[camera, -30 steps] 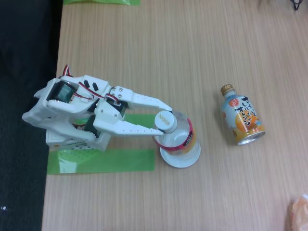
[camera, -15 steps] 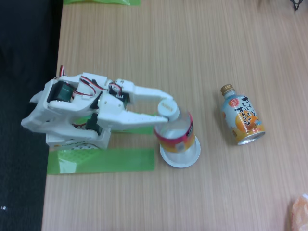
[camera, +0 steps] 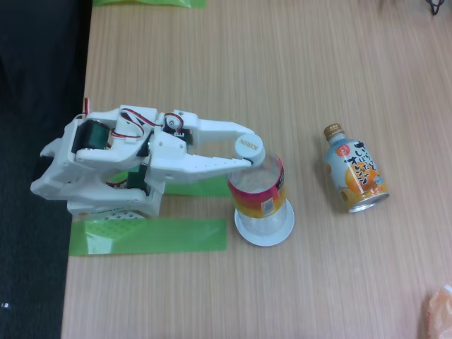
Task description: Pick up the plastic bottle and stand it up on the white place
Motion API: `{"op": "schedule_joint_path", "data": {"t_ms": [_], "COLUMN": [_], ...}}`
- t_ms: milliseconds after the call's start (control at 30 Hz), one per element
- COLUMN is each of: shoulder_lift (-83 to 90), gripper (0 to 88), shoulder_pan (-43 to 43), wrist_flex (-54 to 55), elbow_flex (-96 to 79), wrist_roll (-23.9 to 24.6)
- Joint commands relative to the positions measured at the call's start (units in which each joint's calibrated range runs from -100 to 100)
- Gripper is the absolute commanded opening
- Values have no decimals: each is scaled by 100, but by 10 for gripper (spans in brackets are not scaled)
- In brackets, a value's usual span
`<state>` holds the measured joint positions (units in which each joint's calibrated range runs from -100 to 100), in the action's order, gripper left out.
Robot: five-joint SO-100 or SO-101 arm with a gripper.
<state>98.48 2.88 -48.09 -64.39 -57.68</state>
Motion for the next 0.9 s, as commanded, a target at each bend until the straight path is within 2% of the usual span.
{"op": "schedule_joint_path", "data": {"t_ms": [0,867], "shoulder_lift": [34,26], "gripper": [39,39], "shoulder_pan": [-43,-406], "wrist_flex": [114,114], "elbow_flex": [-3,-202], "wrist_roll": [-18,-13]}}
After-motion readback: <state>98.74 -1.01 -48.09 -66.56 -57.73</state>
